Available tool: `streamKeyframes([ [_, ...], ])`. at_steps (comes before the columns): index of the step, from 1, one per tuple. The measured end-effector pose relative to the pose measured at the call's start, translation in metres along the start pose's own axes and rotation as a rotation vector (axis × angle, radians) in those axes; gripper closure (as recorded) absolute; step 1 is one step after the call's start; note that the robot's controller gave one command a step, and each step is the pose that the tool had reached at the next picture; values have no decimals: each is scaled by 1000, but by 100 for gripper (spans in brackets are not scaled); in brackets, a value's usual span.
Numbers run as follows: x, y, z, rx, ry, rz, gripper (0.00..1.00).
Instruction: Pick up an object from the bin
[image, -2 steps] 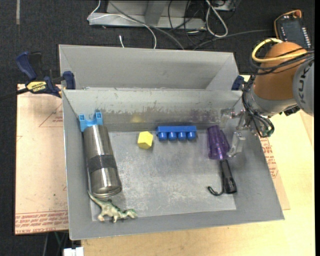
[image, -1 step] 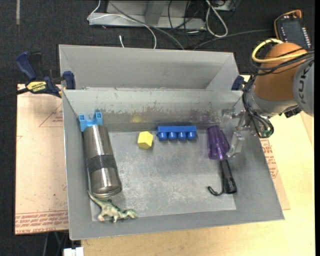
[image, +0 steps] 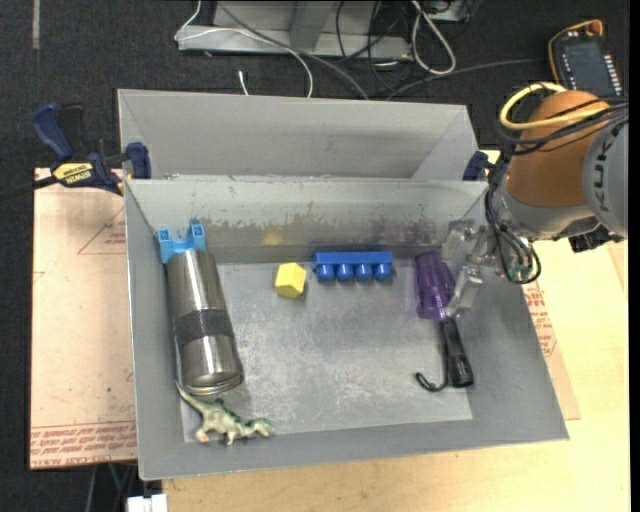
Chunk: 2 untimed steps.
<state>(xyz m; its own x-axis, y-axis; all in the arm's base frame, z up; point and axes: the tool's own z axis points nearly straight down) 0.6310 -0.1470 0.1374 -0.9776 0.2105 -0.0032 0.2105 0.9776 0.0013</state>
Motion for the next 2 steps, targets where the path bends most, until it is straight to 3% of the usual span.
streamKeyframes([
  [1,-5,3,15,-1,-6,145,0],
  [2,5,74,23,-5,-9,147,0],
])
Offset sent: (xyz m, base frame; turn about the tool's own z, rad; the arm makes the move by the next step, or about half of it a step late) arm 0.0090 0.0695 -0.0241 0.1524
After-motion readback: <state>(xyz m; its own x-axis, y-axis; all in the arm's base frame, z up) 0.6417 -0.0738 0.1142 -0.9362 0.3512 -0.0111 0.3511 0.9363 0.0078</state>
